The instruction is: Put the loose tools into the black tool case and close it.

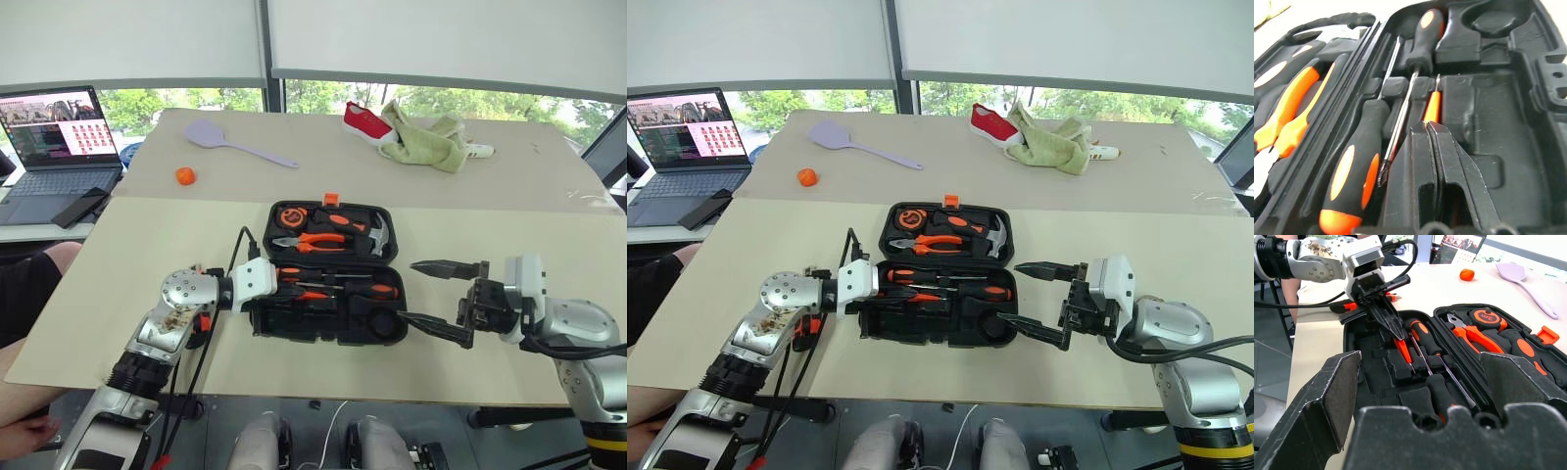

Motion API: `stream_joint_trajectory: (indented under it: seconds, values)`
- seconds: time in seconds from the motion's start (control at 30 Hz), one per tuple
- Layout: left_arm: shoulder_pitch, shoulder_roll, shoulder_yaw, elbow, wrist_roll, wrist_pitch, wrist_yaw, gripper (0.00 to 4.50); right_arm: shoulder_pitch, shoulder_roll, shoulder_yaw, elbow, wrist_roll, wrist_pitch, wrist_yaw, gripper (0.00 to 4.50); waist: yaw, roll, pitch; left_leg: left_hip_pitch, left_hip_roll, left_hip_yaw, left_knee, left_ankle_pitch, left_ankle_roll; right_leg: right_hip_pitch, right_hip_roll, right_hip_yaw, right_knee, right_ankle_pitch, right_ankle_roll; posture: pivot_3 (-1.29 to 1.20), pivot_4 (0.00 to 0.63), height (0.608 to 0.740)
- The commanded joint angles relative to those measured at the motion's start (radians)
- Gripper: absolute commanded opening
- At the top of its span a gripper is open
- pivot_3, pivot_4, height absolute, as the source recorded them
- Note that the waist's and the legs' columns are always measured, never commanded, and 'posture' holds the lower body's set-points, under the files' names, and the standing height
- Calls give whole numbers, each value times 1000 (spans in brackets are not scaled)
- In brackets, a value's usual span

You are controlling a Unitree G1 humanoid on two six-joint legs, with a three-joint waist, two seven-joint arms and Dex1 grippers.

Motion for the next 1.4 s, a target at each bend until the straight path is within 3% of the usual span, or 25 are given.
stream_joint_trajectory:
  seconds: [0.03,0.5,0.8,0.93,1.13,1.33,1.4]
  values:
    - [10,13,-45,25,68,53,23,76,-1,-5,-25,-25,12,-7,1,4500,0,1,-1,0,0,0,0,0,0,0,0,0,0,0,0,0,150,740]
    - [-49,8,-92,68,123,186,90,76,-18,7,-7,-20,7,-4,-11,4500,0,4,-3,2,1,0,0,0,0,1,1,1,0,0,0,0,150,740]
    - [-41,20,-42,75,79,84,82,76,-33,19,8,-14,-2,-4,-23,4500,-7,4,-3,1,1,0,0,0,0,0,1,1,0,0,0,0,150,740]
    - [-22,4,37,34,-22,-13,53,76,-16,17,-5,-23,5,-5,-23,4500,-9,4,-3,0,1,0,0,0,0,-1,1,1,0,0,0,0,150,740]
    - [64,39,169,-73,-178,5,17,76,11,4,-40,-26,22,-9,-10,4500,-8,3,-2,-2,2,0,0,0,0,-3,1,1,0,0,-1,0,150,740]
    - [325,185,438,-195,-358,162,7,76,34,-6,-105,18,82,8,35,4500,-15,3,-1,-2,2,0,-2,0,0,-3,0,1,-1,0,-1,0,150,740]
    - [448,210,570,-219,-405,195,25,584,40,-10,-114,50,60,-43,74,4500,-20,3,-1,-1,2,0,-3,0,0,-3,-1,1,-2,0,0,0,150,740]
